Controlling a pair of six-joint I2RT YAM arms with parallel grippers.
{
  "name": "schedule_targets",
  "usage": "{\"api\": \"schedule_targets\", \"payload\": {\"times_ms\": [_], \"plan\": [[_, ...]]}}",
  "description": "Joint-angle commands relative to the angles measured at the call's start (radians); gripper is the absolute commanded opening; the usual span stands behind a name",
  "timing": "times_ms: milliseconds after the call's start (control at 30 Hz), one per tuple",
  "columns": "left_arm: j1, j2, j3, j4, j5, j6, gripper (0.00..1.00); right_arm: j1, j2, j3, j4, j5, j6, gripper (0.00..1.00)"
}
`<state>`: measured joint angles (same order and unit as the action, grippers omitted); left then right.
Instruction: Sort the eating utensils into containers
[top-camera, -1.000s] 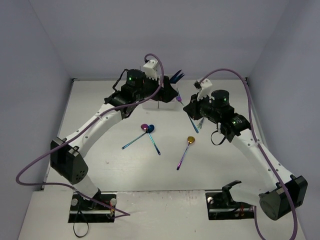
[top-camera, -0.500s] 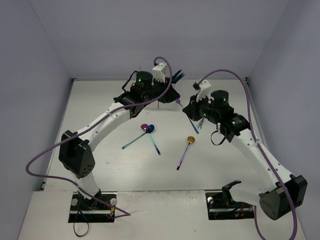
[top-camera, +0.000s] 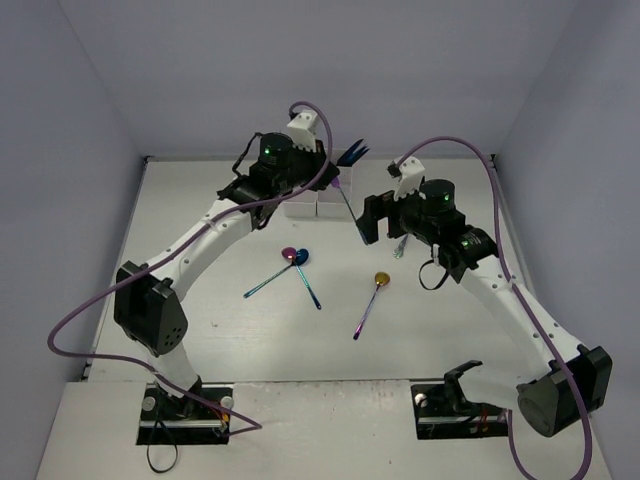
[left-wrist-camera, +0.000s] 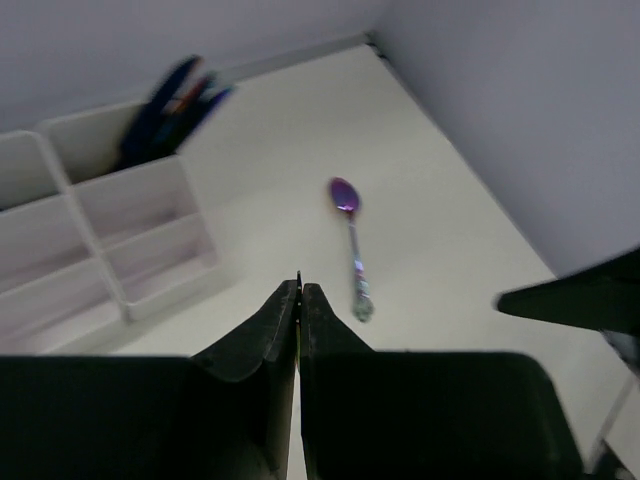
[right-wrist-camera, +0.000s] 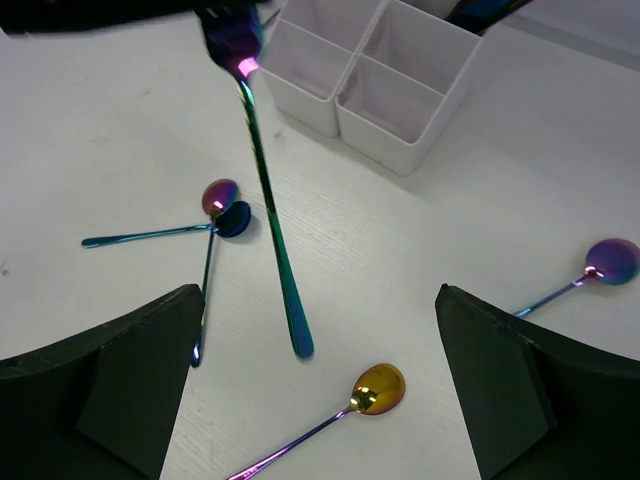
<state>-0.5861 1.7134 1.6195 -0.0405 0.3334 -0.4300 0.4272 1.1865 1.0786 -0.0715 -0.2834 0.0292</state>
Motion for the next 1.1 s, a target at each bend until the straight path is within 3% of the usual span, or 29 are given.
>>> {"api": "schedule_targets", "payload": {"times_ms": [0, 167, 367, 800, 1067], "plan": [[0.126, -0.077, 0.112, 0.042, -0.187, 0.1, 0.0, -0.011, -0.027, 0.033, 0.061, 0.151, 0.026, 1.0], [0.218, -0.027, 0.178, 0.078, -0.419, 0.188, 0.0, -0.039, -0.062, 0.004, 0.061, 0.214, 0.042, 1.0], [0.256, 0.097, 0.278, 0.204, -0.564, 0.25, 0.0, -0.05, -0.077, -0.031, 0.057, 0.189, 0.054, 1.0], [0.261, 0.433, 0.554, 0.29, -0.538, 0.248, 0.0, -0.071, -0.085, -0.056, 0.041, 0.165, 0.066, 1.0], [0.243, 0.539, 0.568, 0.317, -0.493, 0.24, 0.01, -0.08, -0.07, -0.063, 0.038, 0.148, 0.081, 1.0]]}}
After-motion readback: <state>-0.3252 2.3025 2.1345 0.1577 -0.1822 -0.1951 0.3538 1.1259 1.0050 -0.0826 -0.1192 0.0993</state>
